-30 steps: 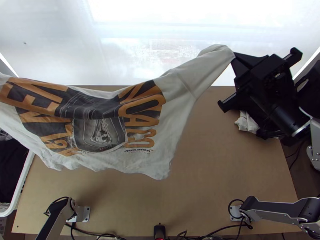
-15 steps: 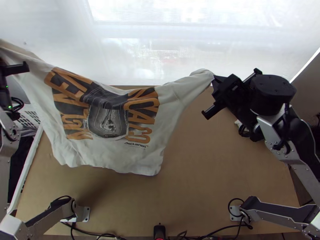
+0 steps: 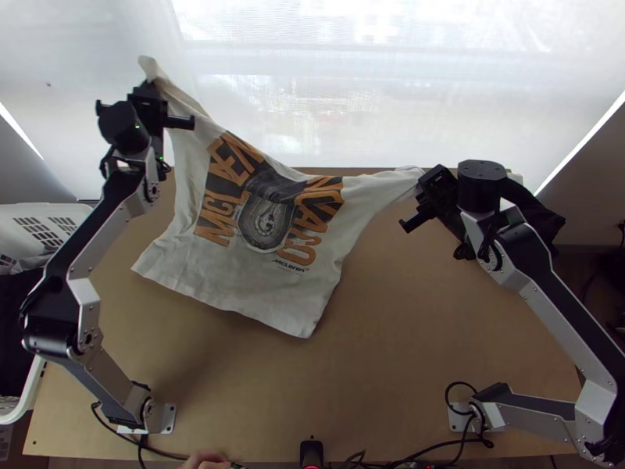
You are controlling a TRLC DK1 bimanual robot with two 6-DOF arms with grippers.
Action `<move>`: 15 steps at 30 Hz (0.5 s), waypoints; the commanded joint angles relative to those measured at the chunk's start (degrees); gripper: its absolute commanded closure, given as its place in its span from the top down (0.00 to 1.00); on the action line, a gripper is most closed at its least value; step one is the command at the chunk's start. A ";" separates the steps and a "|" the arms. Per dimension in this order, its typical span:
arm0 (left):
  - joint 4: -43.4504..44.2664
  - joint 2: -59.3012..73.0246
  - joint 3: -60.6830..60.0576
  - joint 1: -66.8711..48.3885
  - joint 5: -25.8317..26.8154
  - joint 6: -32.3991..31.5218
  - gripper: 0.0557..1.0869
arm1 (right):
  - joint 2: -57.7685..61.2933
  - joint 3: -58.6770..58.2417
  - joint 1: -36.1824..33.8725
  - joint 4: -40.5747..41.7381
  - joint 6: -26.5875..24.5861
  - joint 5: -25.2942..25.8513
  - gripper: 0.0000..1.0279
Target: Fold the t-shirt
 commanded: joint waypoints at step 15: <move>-10.42 24.56 7.02 -15.97 -2.89 -11.37 0.79 | 1.25 -15.63 -6.96 5.15 6.66 -1.80 0.03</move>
